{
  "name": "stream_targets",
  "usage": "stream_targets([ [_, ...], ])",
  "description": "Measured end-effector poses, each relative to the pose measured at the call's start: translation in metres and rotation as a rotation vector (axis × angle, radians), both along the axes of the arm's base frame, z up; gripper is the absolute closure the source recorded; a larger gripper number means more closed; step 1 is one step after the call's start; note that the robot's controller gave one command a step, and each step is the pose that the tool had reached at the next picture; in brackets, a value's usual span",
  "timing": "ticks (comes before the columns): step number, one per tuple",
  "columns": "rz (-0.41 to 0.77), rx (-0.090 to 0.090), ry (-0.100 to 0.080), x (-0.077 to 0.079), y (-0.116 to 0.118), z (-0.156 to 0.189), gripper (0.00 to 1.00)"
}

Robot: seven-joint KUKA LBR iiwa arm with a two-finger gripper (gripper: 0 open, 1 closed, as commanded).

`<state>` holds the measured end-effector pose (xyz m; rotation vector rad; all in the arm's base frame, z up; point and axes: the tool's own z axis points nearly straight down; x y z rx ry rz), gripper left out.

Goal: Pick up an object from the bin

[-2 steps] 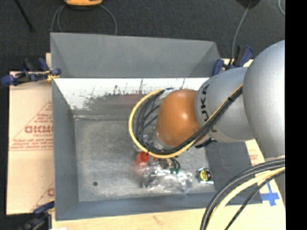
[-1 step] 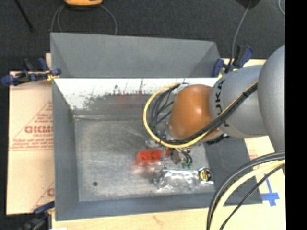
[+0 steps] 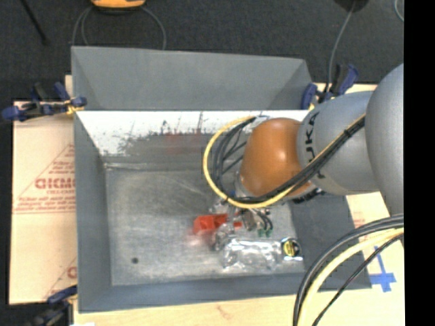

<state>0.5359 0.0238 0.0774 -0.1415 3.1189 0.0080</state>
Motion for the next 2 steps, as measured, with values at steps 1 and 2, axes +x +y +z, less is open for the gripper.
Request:
stream_targets([
  [1,0.048,-0.009,0.008,-0.003,-0.042,0.121,1.0],
  [2,0.299,-0.014,0.01,0.052,-0.133,0.194,1.0],
])
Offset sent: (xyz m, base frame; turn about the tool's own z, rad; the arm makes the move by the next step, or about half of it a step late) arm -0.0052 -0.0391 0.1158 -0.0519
